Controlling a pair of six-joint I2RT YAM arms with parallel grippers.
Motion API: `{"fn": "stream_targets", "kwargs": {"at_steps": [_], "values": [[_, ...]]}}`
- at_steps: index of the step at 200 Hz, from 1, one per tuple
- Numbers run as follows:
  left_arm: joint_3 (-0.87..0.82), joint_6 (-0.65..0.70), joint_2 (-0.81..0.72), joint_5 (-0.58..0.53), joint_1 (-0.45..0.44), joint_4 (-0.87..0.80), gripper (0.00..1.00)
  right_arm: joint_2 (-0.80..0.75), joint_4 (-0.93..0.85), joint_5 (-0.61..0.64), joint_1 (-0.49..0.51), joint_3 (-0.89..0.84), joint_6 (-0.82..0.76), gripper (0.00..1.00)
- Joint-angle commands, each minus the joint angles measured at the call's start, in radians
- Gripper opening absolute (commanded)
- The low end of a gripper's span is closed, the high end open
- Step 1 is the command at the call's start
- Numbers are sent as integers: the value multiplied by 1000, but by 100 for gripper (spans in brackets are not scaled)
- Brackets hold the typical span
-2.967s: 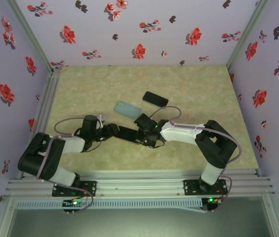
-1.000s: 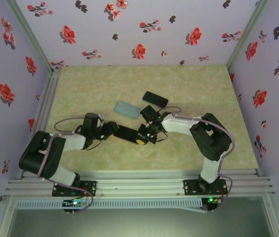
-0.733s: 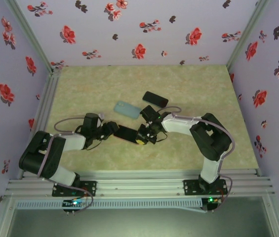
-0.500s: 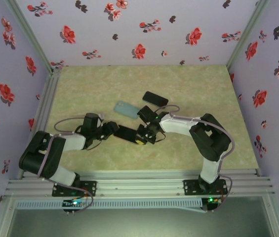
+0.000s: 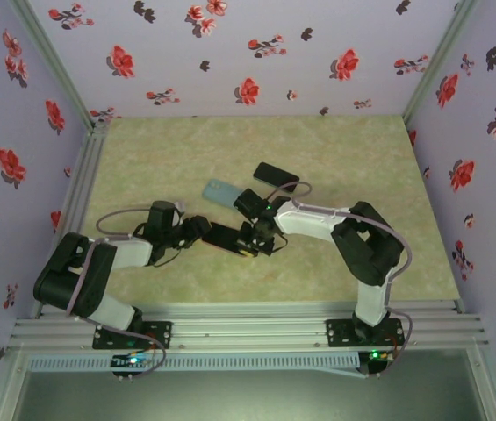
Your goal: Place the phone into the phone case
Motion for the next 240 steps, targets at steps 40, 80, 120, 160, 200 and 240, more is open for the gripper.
{"fn": "stream_targets", "kwargs": {"at_steps": [40,80,120,160,200,240], "values": [[-13,53,54,22,-16,134,50,352,155,16,109,-112,-4,0],[-19,44,66,34,-9,161,50,367,160,5,110,-110,6,0],[-22,35,94,48,-4,190,50,389,180,-15,108,-112,16,0],[-37,20,89,49,-3,213,50,335,190,11,90,-124,-8,0],[-38,59,8,15,-4,112,50,178,109,107,79,-73,-103,0],[-27,112,-136,-27,-3,-40,50,43,102,160,78,-60,-110,0]]}}
